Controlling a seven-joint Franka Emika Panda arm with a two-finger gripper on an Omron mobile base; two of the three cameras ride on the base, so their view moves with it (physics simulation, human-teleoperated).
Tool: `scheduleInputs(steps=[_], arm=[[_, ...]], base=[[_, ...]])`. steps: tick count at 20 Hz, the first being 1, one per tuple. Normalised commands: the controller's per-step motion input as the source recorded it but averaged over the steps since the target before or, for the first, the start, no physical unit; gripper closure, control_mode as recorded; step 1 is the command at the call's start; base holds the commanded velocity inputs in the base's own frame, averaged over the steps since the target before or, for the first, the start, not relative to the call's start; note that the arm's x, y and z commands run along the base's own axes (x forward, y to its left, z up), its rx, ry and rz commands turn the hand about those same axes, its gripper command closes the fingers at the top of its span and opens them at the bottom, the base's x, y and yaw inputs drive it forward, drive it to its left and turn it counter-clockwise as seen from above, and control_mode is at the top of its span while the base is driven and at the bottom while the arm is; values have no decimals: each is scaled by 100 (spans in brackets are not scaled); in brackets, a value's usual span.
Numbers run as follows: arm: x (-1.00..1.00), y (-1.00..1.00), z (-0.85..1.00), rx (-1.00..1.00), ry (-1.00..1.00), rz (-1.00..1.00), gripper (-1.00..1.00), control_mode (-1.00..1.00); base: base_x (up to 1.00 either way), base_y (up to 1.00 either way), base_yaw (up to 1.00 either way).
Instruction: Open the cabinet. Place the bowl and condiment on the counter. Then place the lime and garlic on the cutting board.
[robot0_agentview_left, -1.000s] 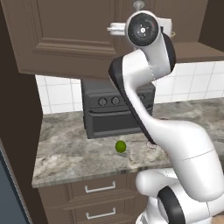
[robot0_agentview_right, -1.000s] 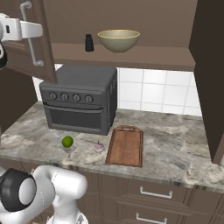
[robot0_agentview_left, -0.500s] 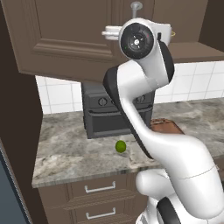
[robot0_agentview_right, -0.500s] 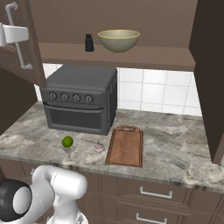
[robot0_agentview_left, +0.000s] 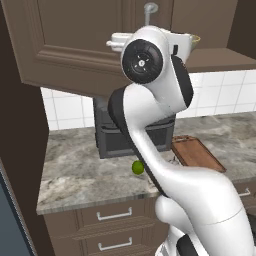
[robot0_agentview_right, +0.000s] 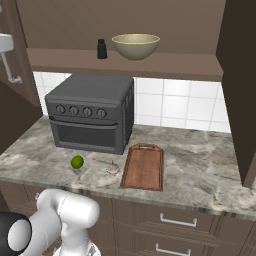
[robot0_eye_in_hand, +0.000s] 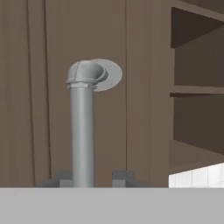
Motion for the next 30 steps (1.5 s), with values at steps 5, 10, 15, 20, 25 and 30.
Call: scheduleInputs(steps=[5, 10, 15, 20, 25, 30], arm=[[-66, 8, 29, 0, -4, -2, 100, -100], [-49, 13, 16, -1, -5, -1, -100, -100], [-2, 1, 1, 0, -1, 0, -100, -100], [-26, 14, 11, 0, 0, 1, -100, -100], [-46, 28, 14, -1, 1, 4, -100, -100], [-62, -6, -2, -7, 0, 10, -100, -100]], base=[[0, 0, 0], [0, 0, 0], [0, 0, 0], [0, 0, 0], [0, 0, 0], [0, 0, 0]])
